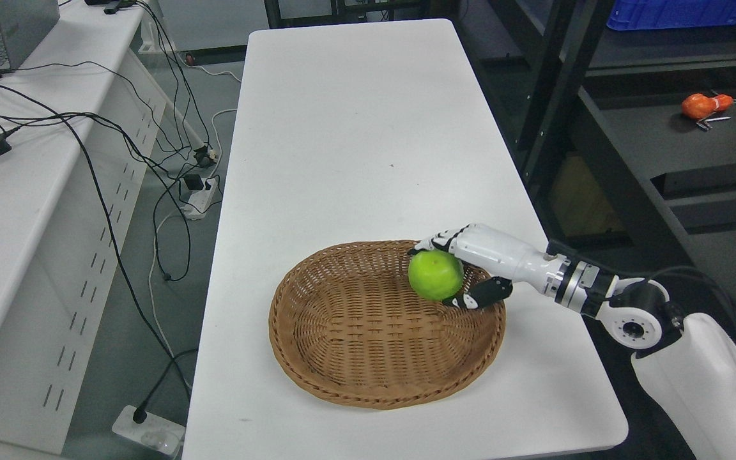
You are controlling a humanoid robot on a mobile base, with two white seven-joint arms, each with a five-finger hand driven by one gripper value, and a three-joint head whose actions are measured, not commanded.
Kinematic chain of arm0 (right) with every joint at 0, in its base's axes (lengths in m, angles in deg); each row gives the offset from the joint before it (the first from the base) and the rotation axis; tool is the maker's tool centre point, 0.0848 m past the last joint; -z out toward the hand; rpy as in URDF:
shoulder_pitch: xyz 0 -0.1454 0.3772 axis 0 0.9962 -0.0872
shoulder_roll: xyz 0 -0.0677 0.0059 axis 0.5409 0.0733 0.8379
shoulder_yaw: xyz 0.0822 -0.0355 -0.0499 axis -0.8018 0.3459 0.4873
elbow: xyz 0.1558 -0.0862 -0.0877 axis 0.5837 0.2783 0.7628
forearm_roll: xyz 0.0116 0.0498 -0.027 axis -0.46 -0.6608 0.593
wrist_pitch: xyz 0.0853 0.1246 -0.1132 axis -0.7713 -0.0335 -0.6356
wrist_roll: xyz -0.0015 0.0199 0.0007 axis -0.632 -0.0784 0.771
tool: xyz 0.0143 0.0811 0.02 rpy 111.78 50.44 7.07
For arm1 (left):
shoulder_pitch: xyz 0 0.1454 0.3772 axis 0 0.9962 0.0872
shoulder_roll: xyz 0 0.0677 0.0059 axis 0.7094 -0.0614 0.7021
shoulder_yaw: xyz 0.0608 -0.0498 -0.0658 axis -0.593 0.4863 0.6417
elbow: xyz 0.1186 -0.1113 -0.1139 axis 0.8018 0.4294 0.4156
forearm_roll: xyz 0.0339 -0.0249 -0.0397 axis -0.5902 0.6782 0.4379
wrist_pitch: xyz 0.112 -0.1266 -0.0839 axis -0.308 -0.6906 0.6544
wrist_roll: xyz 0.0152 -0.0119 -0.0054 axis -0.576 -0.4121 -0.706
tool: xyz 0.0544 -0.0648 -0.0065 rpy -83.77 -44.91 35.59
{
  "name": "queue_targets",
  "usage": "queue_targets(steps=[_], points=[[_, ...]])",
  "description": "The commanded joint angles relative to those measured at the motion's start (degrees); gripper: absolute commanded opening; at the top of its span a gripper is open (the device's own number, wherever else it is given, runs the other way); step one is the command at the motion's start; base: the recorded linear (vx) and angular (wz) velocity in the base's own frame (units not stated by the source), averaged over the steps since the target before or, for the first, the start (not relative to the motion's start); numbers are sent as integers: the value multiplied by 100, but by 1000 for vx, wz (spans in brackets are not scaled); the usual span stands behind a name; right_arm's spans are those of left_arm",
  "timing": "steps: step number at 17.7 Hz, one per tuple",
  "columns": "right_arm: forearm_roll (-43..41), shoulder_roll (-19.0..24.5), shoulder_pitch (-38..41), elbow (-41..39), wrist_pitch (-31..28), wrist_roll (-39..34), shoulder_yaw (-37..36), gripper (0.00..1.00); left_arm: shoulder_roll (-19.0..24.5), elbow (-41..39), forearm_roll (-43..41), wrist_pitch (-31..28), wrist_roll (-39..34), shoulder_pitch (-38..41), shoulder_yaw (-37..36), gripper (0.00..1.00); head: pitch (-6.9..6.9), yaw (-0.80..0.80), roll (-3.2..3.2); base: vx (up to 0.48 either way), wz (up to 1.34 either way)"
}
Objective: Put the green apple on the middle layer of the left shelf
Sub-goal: 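Close the right hand around the green apple and lift it, then carry the green apple away from the table toward the black shelf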
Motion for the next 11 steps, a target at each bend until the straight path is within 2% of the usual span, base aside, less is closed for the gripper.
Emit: queue_targets(steps=[1,4,6,11], points=[[90,926,250,-325,-563,1417,-2032,0,100,9,0,-1,-4,0,0,100,0,0,0,0,0],[363,1074,715,-316,-791,3079,-2023,0,100,0,0,-1,-4,0,0,100,0,0,0,0,0],[363,1329,900,-316,-994,3311,-2067,0,100,0,0,-1,-4,0,0,100,0,0,0,0,0],[346,1559,1165,-369,-1021,3330,-2093,0,100,0,0,-1,4,0,0,100,0,0,0,0,0]])
